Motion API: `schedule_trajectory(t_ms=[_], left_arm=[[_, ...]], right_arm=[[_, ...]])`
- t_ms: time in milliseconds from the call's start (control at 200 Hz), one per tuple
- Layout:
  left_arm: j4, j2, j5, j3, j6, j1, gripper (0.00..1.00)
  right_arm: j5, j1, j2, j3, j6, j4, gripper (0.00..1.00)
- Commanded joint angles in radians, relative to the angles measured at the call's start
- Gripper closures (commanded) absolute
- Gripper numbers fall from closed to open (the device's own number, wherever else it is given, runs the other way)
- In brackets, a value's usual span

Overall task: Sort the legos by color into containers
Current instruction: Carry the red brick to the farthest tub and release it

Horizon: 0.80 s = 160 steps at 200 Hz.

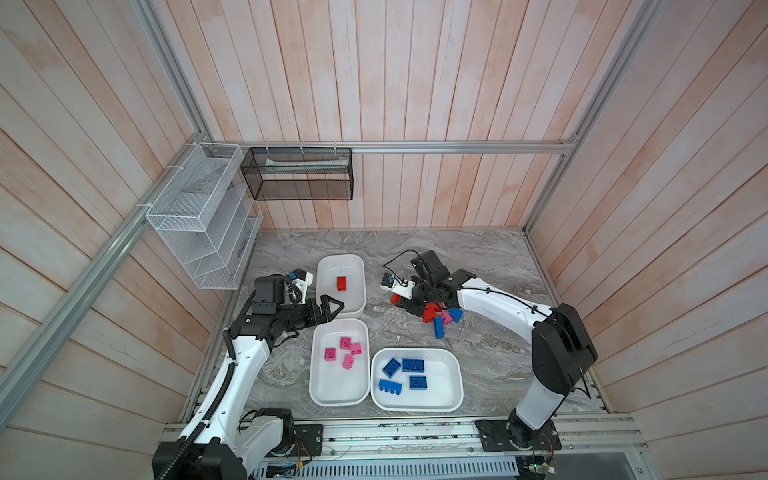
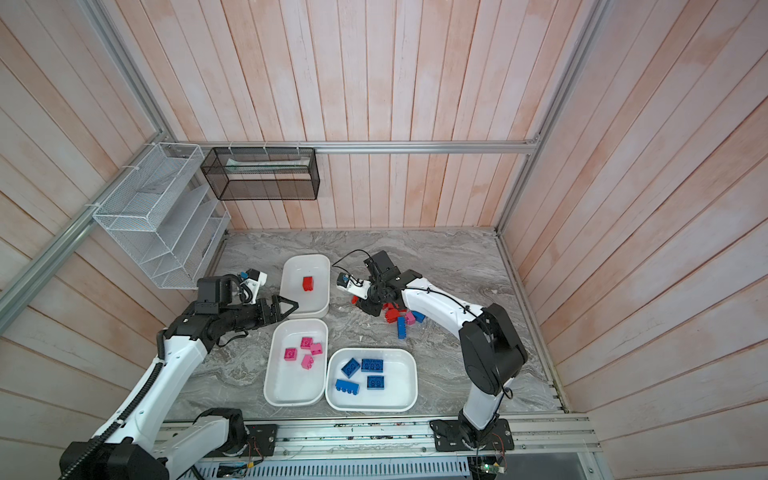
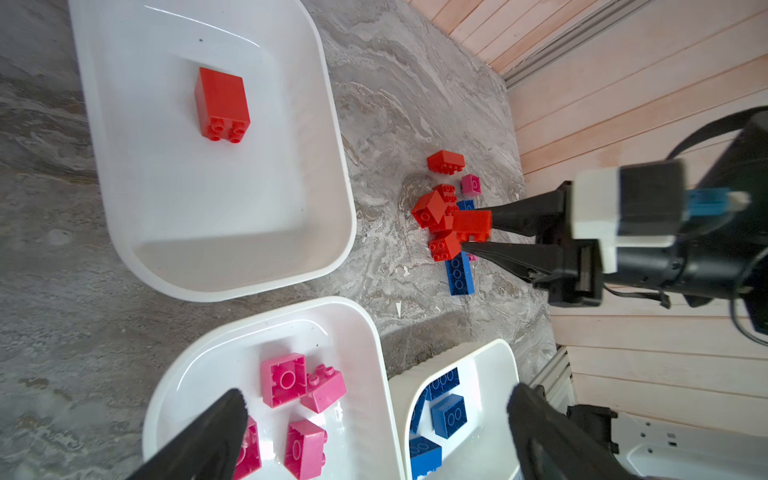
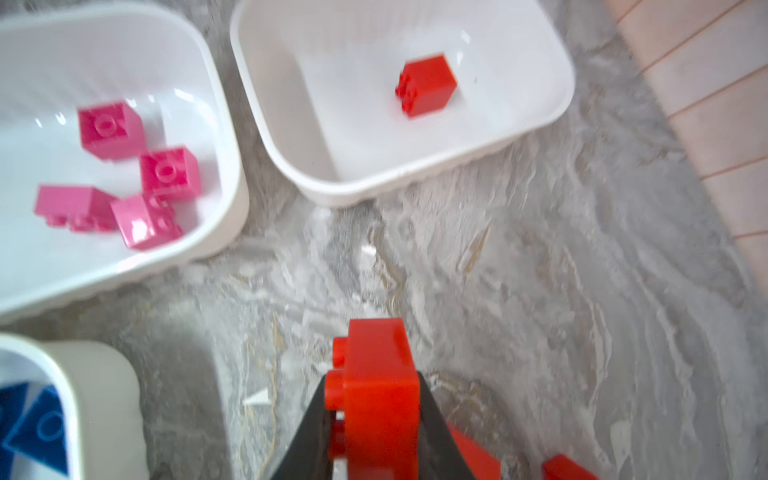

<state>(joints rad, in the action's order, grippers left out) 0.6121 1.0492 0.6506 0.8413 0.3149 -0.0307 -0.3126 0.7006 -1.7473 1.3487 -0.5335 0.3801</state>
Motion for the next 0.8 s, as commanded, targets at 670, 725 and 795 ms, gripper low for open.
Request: schedule_trajectory(t_ms=[670,725,795], left_arm=[[0.025,-0.037,-0.041,0.02,0.002,0.032,0.0],[0.025,-0.038,-0.04,0.018,0.001,0.031,0.0],[0.026,-0.035,-0.039,0.017,-0.003,0.034,0.0]], right_arm=[[0.166,0.108,-0.59,0.655,0.12,0.017,0.71],[0.176,0.109,-0.608,0.679,0.109,0.031,0.66],[0.189,0.11,-0.612,0.696,0.105,0.039,0.59]])
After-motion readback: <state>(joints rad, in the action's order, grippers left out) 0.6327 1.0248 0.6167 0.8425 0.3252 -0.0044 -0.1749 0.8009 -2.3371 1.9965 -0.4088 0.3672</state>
